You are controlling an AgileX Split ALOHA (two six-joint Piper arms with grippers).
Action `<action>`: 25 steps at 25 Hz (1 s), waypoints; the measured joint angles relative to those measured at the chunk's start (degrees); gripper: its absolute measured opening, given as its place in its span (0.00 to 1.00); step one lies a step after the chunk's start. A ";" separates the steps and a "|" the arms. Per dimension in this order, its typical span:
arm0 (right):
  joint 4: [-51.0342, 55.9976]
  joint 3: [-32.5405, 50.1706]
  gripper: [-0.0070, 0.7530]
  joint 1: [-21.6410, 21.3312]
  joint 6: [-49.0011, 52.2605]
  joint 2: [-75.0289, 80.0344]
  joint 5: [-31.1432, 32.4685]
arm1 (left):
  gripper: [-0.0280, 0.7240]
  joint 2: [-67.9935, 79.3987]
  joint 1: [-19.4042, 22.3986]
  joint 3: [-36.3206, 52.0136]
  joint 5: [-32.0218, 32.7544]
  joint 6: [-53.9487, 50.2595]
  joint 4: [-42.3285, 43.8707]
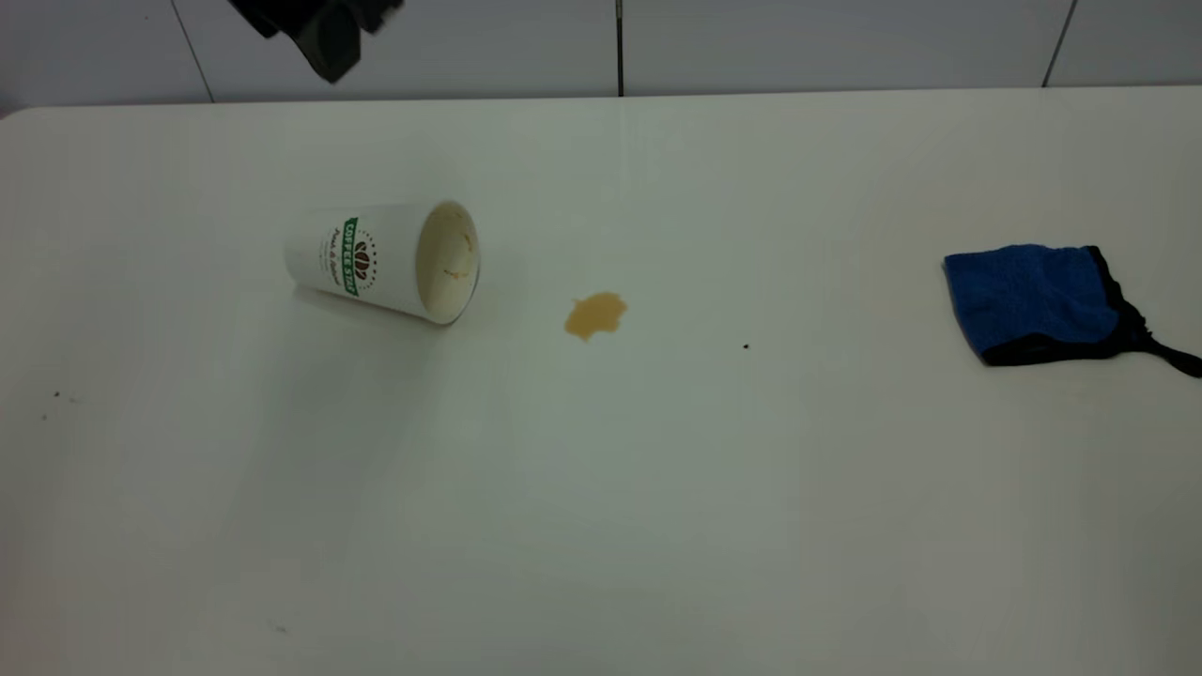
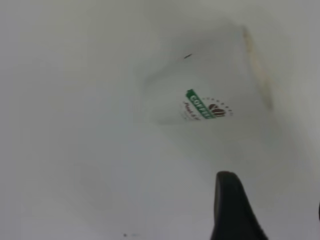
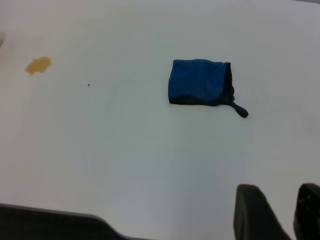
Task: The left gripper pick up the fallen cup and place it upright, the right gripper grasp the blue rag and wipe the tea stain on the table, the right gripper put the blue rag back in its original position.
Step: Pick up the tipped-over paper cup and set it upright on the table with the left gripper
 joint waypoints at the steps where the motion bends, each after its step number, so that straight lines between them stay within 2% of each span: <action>1: 0.00 0.00 0.32 0.00 0.06 0.00 0.00 | 0.63 2.69 -1.44 -1.46 1.38 -3.64 3.62; 4: 0.00 0.00 0.32 0.00 0.06 0.00 0.00 | 0.63 9.86 -5.16 -5.06 4.56 -13.59 13.50; 7: 0.00 0.00 0.32 0.00 0.06 0.00 0.00 | 0.63 15.91 -7.98 -8.01 5.99 -21.44 19.08; 10: 0.00 0.00 0.32 0.00 0.06 0.00 0.00 | 0.64 20.81 -9.06 -10.98 6.72 -26.77 22.30; 14: 0.00 0.00 0.32 0.00 0.06 0.00 0.00 | 0.65 25.15 -9.06 -13.28 7.08 -28.86 23.55; 19: 0.00 0.00 0.32 0.00 0.06 0.00 0.00 | 0.75 28.15 -9.06 -15.36 6.79 -29.14 26.28; 25: 0.00 0.00 0.32 0.00 0.06 0.00 0.00 | 0.77 32.14 -8.88 -17.73 6.87 -30.31 29.76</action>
